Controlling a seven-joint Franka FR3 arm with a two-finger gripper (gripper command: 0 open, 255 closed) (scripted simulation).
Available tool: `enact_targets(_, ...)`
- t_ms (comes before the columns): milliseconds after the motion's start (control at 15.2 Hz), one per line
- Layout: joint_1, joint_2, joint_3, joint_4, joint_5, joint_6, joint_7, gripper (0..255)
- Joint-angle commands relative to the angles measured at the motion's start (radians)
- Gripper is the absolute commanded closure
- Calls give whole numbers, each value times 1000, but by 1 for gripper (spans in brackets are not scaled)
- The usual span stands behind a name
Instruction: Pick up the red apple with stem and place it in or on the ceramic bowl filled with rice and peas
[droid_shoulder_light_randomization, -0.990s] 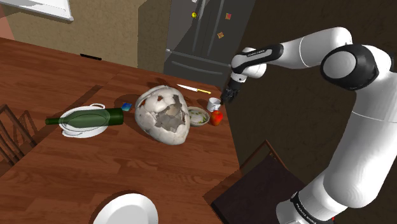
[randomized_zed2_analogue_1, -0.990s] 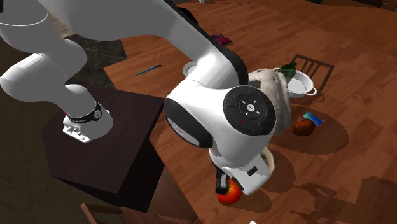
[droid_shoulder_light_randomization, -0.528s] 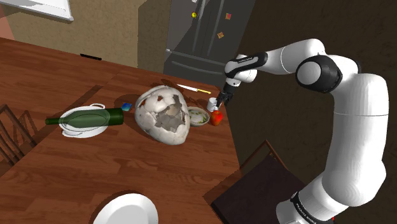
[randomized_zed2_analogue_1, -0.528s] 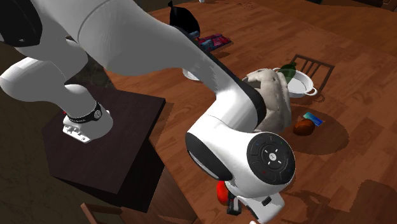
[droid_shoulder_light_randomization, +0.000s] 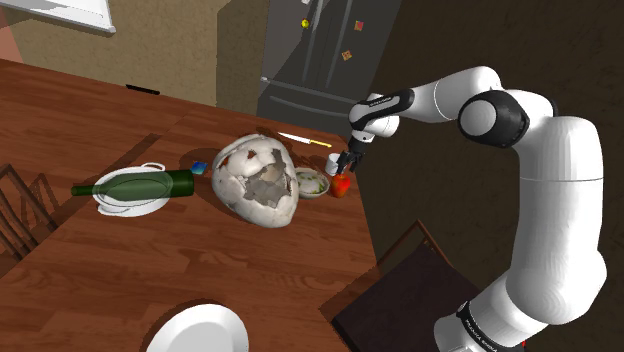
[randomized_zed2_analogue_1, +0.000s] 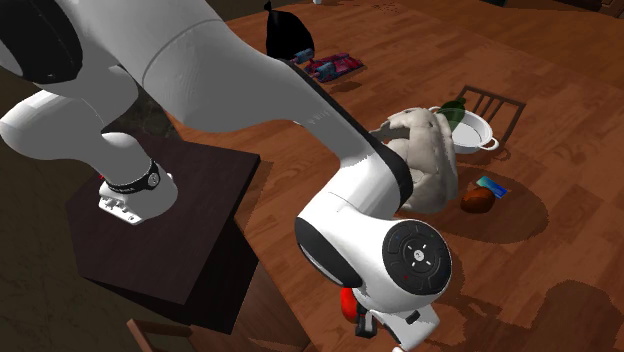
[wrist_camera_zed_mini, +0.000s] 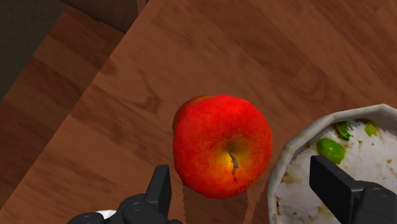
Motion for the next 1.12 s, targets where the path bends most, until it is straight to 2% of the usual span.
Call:
enact_targets(0,0,1,0,0,0,1,0,0)
enact_targets(264,0,1,0,0,0,1,0,0)
enact_targets(330,0,1,0,0,0,1,0,255)
enact_targets(1056,2,-15,-3,3,-4,-17,5,255)
